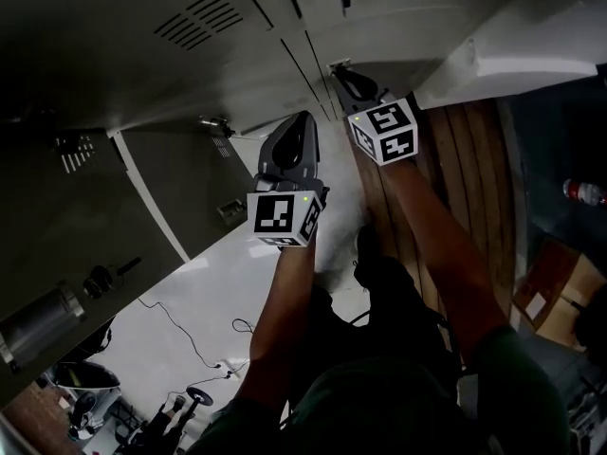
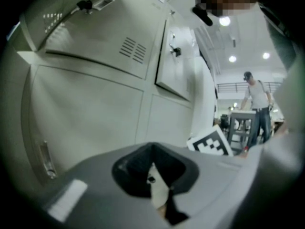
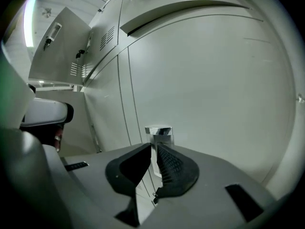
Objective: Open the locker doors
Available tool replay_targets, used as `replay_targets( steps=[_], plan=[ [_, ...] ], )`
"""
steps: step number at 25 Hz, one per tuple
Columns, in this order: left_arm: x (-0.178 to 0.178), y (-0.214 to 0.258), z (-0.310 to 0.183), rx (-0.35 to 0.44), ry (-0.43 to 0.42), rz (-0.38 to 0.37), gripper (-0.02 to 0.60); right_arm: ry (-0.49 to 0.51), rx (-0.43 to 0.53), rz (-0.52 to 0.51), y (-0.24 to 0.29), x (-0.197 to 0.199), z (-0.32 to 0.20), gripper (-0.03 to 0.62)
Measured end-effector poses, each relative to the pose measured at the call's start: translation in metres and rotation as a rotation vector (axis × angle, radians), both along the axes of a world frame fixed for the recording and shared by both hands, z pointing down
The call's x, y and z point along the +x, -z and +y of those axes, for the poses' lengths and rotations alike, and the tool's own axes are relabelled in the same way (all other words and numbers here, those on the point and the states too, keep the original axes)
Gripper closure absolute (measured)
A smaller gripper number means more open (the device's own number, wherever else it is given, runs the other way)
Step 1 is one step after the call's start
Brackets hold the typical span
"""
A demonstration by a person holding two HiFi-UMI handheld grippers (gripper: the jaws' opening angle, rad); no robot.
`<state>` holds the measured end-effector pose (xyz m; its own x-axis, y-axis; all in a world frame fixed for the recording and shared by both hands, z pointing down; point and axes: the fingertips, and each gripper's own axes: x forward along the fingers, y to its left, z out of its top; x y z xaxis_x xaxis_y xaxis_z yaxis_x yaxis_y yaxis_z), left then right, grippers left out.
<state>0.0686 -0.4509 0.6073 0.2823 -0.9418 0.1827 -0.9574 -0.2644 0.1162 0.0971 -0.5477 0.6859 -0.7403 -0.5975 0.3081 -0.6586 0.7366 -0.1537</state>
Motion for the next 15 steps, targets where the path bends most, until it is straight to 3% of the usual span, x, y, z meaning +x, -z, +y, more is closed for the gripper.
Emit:
replay_targets(
  steps=[15],
  plan=[
    [0.013, -0.023, -0.034, -0.035, -0.034, -0.036, 0.595, 0.139, 0.018, -0.027, 0.002, 0.02, 0.043, 0.588]
  ],
)
